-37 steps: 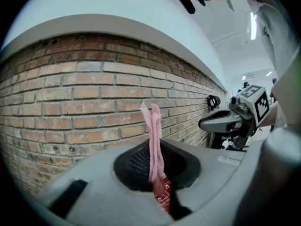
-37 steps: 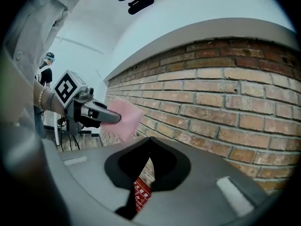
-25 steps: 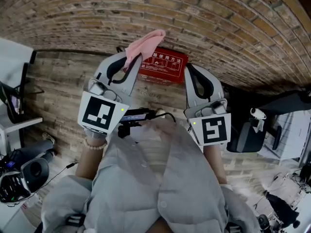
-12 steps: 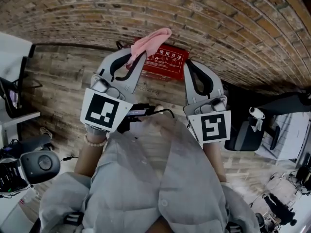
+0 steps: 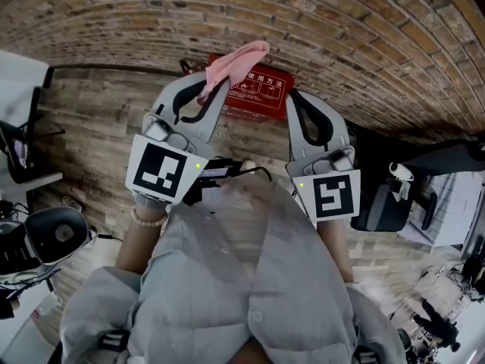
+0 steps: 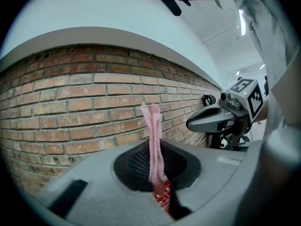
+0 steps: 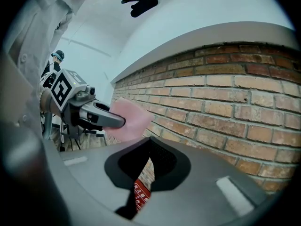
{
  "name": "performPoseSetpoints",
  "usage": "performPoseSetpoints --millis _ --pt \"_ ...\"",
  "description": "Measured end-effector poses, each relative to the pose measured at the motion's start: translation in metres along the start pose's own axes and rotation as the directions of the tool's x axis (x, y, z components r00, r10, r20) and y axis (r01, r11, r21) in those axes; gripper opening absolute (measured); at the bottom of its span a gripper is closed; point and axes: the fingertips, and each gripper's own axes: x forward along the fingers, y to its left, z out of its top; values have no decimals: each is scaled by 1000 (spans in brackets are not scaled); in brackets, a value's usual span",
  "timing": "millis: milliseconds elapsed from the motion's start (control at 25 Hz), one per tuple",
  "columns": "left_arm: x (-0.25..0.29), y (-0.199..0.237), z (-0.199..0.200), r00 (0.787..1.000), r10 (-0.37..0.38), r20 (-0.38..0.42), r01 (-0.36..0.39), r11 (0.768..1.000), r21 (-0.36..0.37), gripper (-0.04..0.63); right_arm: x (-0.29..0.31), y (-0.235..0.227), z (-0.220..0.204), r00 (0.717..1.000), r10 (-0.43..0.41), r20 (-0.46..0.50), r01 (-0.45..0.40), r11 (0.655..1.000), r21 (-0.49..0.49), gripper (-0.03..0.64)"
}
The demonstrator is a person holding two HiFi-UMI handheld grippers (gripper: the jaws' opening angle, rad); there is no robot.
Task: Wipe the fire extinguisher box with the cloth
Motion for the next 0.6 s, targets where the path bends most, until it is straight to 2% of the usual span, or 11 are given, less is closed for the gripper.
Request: performPoseSetpoints --millis 600 --pt "1 -2 -2 1000 -7 1 7 1000 -10 11 -2 3 -6 1000 -2 -24 2 1000 -2 3"
